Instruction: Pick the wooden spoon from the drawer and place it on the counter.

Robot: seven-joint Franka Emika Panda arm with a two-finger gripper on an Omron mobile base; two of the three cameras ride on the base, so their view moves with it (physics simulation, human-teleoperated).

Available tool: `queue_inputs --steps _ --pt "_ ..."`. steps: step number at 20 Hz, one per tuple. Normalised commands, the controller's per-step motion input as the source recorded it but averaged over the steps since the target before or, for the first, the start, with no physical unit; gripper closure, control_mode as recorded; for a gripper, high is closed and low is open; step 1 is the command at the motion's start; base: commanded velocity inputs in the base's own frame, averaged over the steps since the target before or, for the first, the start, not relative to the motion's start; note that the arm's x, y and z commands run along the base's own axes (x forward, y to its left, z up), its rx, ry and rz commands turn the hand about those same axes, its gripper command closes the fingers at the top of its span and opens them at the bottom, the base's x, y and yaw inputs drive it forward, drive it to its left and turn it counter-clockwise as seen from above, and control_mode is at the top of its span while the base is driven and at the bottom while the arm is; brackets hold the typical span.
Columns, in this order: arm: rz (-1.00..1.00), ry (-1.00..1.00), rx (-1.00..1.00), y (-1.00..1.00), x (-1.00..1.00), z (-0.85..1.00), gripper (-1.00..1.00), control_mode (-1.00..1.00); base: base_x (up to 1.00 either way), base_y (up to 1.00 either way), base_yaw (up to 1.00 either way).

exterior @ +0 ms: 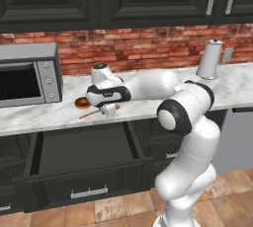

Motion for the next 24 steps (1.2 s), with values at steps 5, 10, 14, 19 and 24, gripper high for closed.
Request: queue_inputs --steps 5,10,14,19,24 --pt "0.19 0.0 0.0 -0.93 0.52 0.0 1.0 -1.0 0.0 0.0 0.0" --pt "0.21 0.0 -0.02 -0.67 0.61 -0.04 1.0 -1.0 0.0 0.0 0.0" --pt "0.11 0.0 -0.01 -0.37 0.98 -0.36 1.0 -1.0 0.0 0.0 0.0" --pt "-0.01 -0.01 0.0 -0.13 0.94 -0.4 1.0 -1.0 0.0 0.0 0.0" --pt "-0.03 0.0 0.0 0.0 0.87 -0.13 1.0 -1.0 0.0 0.0 0.0"
